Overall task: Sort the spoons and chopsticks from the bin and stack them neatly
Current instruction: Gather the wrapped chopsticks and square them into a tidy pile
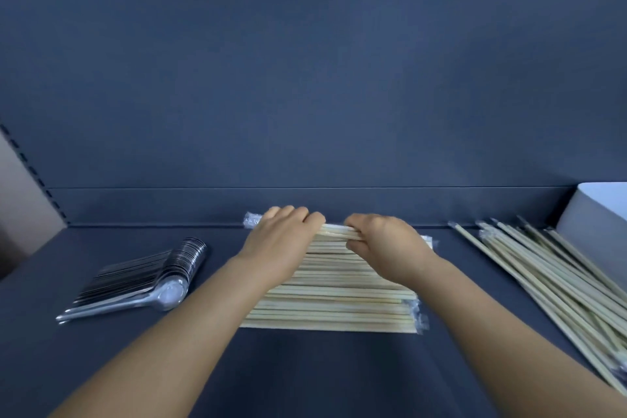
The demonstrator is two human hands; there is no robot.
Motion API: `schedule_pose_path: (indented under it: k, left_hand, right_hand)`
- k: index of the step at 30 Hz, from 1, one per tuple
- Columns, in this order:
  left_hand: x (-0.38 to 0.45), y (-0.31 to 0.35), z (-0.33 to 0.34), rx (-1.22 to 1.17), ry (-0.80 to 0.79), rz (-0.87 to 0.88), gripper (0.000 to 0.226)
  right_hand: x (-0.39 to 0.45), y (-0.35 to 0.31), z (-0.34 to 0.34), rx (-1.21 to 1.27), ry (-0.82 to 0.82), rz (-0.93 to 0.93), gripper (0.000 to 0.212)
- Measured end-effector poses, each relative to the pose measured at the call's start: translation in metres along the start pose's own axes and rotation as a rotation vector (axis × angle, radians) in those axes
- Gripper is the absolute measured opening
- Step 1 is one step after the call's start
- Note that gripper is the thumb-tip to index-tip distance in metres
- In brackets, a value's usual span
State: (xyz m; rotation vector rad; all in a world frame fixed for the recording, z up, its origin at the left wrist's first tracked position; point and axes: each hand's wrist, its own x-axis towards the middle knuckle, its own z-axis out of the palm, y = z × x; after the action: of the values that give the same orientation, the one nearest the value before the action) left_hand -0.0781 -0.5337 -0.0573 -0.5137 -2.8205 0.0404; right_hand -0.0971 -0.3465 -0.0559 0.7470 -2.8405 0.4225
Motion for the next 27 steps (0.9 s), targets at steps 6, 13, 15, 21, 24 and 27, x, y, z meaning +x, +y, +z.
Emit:
schedule_pose_path:
  k: [6, 13, 15, 21, 24, 27]
  left_hand:
    - [0.021, -0.017, 0.029, -0.089, -0.062, -0.082, 0.056]
    - [0.033, -0.020, 0.047, -0.167, -0.146, -0.159, 0.048]
    - [0.033, -0.020, 0.050, -0.196, -0.178, -0.189, 0.051]
    - [0.028, -0.025, 0.050, -0.262, -0.278, -0.197, 0.053]
    - [0.020, -0.024, 0.048, -0.202, -0.397, -0.055, 0.050]
    - [0.009, -0.021, 0.045, -0.212, -0.471, -0.035, 0.056]
  right_hand:
    - [0.020, 0.026, 0.026, -0.112, 0.049, 0.124, 0.026]
    - [0.038, 0.034, 0.041, -0.125, -0.073, 0.172, 0.034]
    - [0.039, 0.035, 0.042, -0.093, -0.104, 0.184, 0.036]
    - [0.033, 0.028, 0.034, -0.056, -0.201, 0.200, 0.026]
    - [0.023, 0.019, 0.030, -0.082, -0.269, 0.181, 0.017]
    - [0.008, 0.009, 0.031, -0.059, -0.386, 0.189, 0.045]
